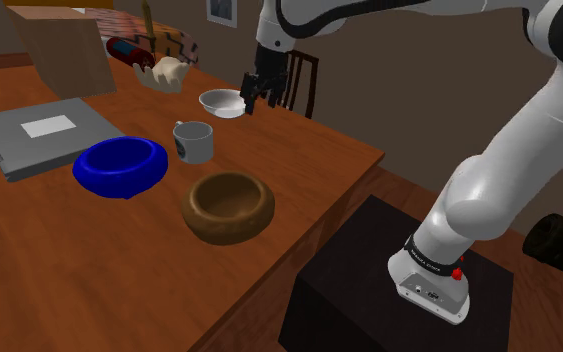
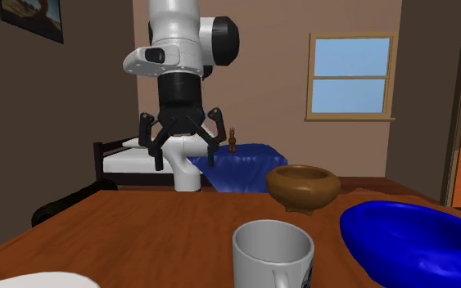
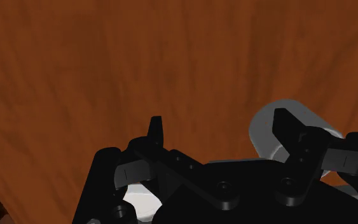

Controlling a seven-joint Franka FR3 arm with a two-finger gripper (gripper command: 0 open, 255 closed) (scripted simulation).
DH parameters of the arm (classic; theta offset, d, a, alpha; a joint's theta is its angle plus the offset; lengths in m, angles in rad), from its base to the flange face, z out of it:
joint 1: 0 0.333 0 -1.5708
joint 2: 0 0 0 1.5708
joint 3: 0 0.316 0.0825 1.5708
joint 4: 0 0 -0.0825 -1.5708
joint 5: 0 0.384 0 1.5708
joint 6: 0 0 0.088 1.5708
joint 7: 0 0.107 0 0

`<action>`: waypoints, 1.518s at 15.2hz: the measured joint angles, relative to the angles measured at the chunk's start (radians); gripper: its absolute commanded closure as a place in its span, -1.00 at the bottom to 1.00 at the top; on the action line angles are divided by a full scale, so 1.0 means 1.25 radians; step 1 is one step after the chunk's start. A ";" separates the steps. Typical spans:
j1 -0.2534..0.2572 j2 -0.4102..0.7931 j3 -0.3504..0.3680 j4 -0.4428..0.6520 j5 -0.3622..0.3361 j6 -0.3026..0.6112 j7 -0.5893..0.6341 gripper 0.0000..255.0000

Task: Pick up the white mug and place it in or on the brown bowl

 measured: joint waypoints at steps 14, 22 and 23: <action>0.066 0.350 0.045 0.328 -0.093 0.023 0.125 -1.00; 0.067 0.369 0.043 0.295 -0.099 0.075 0.128 -1.00; 0.067 0.370 0.043 0.295 -0.099 0.076 0.128 -1.00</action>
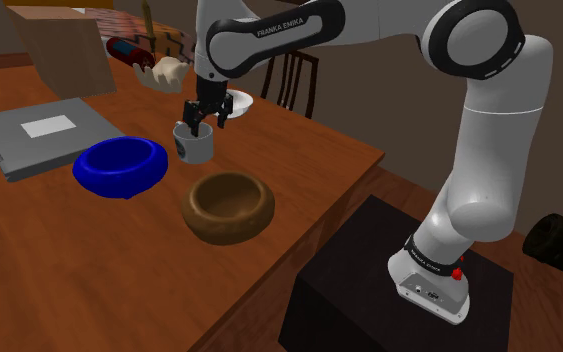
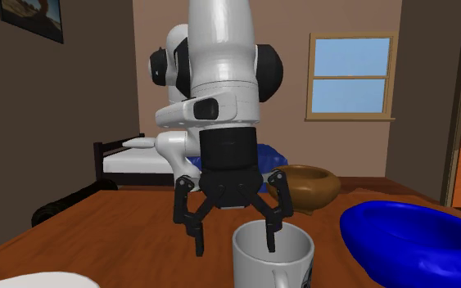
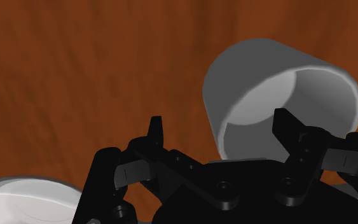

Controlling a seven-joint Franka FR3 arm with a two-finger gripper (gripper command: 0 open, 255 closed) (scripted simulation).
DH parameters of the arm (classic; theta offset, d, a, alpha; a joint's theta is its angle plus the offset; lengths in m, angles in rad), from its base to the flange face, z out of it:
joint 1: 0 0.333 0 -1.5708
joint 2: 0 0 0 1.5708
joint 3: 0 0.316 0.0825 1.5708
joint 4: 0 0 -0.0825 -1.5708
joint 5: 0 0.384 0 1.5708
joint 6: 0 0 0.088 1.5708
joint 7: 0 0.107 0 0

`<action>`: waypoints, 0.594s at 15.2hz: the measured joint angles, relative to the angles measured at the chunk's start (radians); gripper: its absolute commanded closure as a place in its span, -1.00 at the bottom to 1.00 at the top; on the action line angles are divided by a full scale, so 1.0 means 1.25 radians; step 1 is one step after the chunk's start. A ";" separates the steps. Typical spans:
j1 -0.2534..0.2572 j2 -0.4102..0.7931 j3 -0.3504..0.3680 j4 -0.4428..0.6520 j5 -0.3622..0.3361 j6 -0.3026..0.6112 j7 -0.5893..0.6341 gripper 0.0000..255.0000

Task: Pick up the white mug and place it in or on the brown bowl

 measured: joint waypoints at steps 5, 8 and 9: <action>0.000 0.000 0.000 0.000 0.000 0.000 0.000 1.00; 0.000 0.000 0.000 0.000 0.000 0.000 0.000 1.00; 0.000 0.000 0.000 0.000 0.000 0.000 0.000 1.00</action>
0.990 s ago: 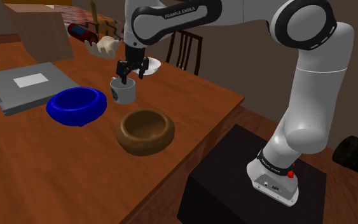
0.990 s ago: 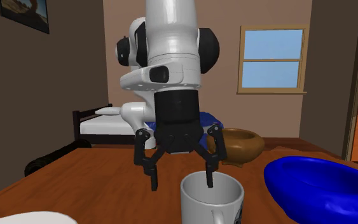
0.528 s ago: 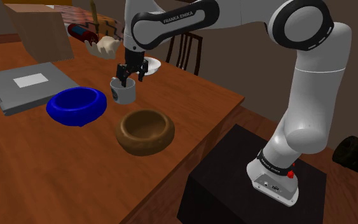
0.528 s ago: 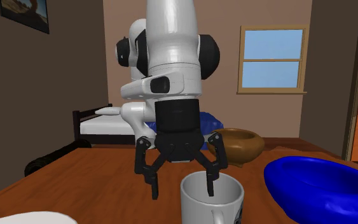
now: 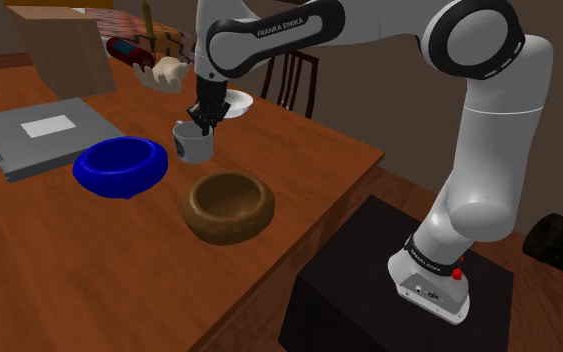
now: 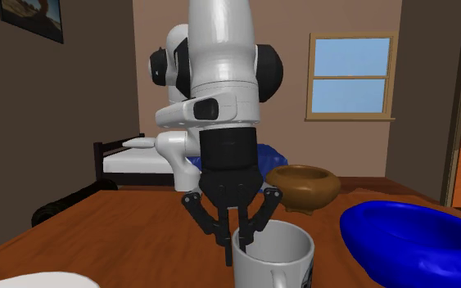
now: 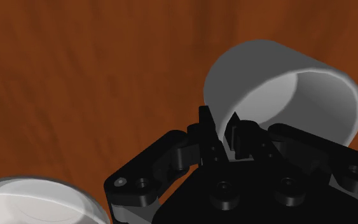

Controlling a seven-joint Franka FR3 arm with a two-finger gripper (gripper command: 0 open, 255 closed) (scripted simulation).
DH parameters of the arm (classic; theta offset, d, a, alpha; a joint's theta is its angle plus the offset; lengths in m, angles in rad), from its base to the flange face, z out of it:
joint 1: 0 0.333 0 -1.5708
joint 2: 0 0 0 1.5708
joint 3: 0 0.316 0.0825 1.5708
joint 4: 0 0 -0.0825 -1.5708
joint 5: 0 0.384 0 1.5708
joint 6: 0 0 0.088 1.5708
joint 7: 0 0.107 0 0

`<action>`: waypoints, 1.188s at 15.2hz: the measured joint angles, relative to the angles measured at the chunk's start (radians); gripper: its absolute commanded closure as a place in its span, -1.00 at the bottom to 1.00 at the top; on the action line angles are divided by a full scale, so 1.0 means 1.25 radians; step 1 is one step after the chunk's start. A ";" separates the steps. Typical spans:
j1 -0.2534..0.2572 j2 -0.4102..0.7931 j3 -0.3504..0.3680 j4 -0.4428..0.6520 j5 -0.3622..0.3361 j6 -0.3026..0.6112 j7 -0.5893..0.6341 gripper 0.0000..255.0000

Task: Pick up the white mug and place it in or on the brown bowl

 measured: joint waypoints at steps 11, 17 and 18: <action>0.000 -0.015 0.002 0.044 0.004 -0.058 -0.001 1.00; 0.001 -0.022 0.003 0.099 0.006 -0.119 -0.002 1.00; 0.002 -0.022 0.003 0.110 0.006 -0.130 -0.001 1.00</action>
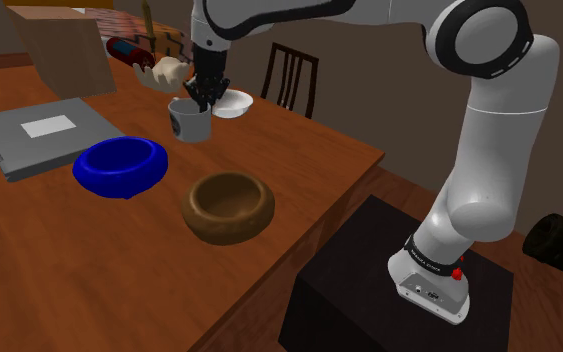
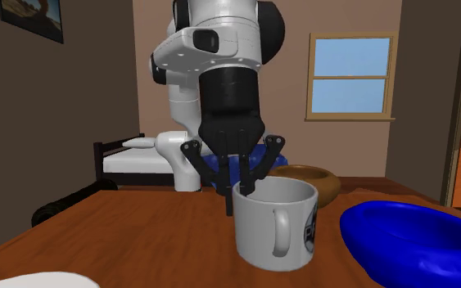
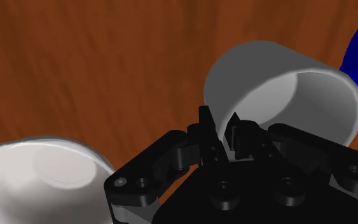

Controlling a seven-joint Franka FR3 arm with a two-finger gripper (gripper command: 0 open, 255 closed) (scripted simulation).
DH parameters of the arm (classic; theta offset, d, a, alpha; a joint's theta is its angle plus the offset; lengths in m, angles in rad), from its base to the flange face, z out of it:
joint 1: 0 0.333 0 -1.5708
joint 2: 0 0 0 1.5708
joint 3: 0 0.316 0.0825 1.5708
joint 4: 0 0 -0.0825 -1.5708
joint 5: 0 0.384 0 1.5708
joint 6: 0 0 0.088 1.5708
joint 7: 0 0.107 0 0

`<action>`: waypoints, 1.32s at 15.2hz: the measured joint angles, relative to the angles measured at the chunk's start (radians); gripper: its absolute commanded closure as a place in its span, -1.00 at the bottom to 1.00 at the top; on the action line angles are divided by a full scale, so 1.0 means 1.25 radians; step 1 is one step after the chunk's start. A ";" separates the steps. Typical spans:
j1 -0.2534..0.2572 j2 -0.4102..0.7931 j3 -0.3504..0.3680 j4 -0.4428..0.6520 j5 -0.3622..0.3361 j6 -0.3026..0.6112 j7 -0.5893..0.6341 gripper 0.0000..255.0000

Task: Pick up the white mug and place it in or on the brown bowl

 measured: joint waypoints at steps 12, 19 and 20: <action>0.005 0.011 0.001 0.144 -0.002 -0.134 0.001 1.00; 0.013 0.034 0.002 0.251 -0.007 -0.218 0.004 1.00; 0.015 0.022 0.004 0.239 -0.006 -0.217 0.008 1.00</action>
